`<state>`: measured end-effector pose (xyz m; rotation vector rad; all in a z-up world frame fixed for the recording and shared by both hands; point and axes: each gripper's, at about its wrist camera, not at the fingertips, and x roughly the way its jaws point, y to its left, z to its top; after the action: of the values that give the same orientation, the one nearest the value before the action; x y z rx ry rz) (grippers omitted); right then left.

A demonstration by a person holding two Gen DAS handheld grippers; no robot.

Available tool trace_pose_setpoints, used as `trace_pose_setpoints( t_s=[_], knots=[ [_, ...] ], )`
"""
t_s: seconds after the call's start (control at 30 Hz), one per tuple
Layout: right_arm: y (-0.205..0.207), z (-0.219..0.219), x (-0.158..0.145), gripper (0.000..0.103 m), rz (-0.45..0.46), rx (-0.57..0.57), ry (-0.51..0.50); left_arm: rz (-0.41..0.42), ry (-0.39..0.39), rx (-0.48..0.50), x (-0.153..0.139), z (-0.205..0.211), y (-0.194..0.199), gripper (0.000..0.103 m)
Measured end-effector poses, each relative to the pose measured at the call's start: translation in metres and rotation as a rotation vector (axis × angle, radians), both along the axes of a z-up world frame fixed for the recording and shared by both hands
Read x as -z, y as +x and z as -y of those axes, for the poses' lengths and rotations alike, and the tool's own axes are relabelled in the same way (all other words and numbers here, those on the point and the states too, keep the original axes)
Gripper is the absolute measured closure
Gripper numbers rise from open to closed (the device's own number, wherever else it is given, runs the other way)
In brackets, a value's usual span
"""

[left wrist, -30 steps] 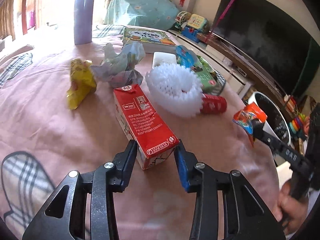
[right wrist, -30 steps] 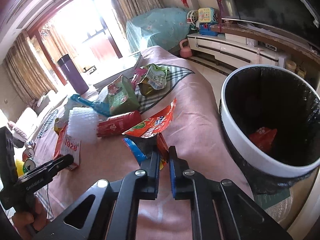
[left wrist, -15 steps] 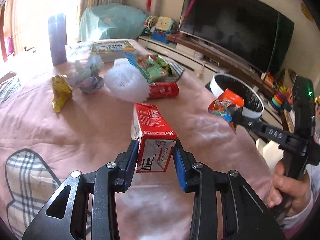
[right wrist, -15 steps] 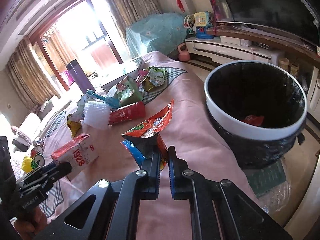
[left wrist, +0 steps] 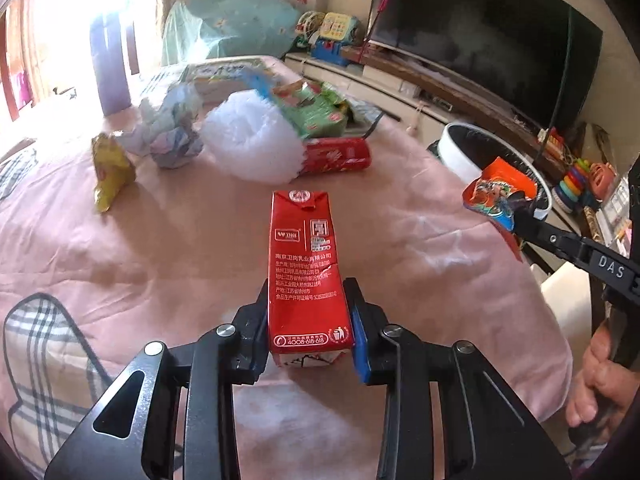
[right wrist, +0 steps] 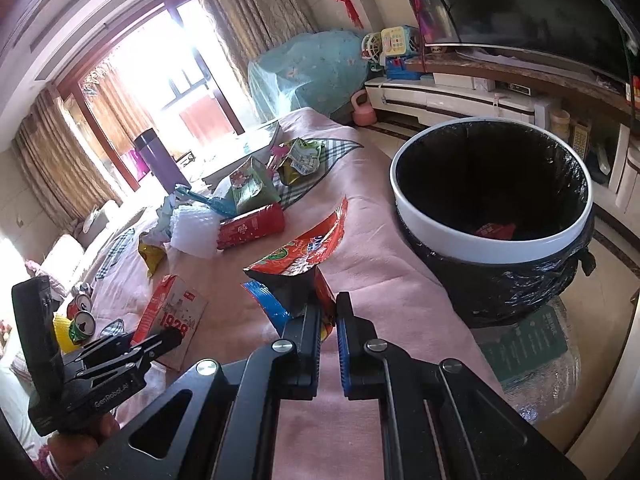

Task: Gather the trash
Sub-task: 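Grasp the red-and-white milk carton with the left tool while the right tool grasps the orange wrapper, then carry the carton with the left tool while the right tool carries the wrapper over the bin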

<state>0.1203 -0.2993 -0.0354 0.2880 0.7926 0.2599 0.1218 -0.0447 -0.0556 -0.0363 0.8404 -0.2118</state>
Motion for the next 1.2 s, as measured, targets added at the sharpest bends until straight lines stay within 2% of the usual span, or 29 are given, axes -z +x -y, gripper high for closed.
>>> trace_pose_setpoints(
  t_s=[0.2, 0.5, 0.9, 1.2],
  knots=[
    [-0.004, 0.016, -0.011, 0.096, 0.027, 0.028, 0.006, 0.056, -0.007, 0.075, -0.020, 0.031, 0.000, 0.072],
    [-0.005, 0.048, -0.023, 0.097, 0.055, 0.091, 0.006, 0.085, -0.015, 0.152, -0.038, 0.072, 0.010, 0.072],
    [0.007, 0.102, -0.028, 0.097, 0.056, 0.187, 0.002, 0.095, -0.047, 0.244, -0.056, 0.122, 0.037, 0.072],
    [0.022, 0.130, -0.028, 0.097, 0.035, 0.226, 0.001, 0.071, -0.069, 0.306, -0.059, 0.157, 0.058, 0.072]
  ],
)
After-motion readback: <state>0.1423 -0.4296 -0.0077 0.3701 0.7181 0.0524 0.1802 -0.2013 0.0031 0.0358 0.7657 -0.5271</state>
